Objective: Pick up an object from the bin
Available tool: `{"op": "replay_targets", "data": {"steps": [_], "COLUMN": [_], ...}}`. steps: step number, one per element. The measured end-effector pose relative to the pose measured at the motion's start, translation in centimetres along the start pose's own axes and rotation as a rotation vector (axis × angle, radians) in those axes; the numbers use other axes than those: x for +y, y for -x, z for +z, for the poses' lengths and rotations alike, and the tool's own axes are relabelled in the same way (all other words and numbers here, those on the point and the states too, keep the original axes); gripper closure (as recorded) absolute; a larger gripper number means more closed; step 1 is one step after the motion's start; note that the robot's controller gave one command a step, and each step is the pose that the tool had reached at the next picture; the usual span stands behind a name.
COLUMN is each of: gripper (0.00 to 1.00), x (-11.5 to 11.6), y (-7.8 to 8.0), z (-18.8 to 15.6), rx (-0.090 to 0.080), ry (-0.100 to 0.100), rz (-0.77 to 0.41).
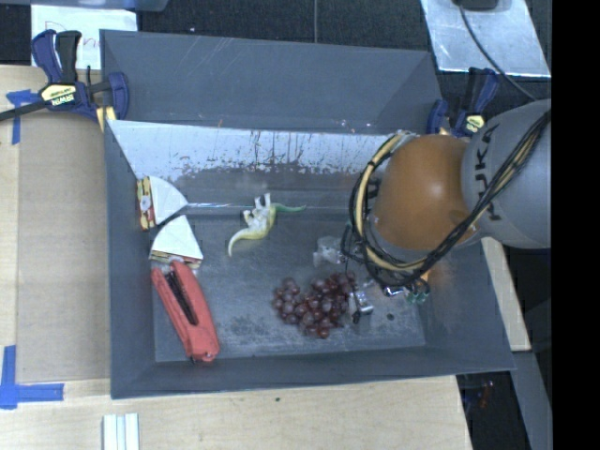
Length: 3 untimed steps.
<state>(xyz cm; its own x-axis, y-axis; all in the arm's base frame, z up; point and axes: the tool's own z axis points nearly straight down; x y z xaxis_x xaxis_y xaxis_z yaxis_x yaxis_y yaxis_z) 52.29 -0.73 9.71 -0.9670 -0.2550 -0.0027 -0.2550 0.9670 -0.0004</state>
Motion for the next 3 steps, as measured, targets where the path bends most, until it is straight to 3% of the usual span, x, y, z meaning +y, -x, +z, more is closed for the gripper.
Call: {"op": "replay_targets", "data": {"steps": [1, 3], "gripper": [1.00, 1.00], "x": [0.7, 0.8], "y": [0.9, 0.7], "z": [2.2, 0.4], "rx": [-0.012, -0.008], "ry": [-0.005, -0.004], "rz": [0.030, 0.030]}}
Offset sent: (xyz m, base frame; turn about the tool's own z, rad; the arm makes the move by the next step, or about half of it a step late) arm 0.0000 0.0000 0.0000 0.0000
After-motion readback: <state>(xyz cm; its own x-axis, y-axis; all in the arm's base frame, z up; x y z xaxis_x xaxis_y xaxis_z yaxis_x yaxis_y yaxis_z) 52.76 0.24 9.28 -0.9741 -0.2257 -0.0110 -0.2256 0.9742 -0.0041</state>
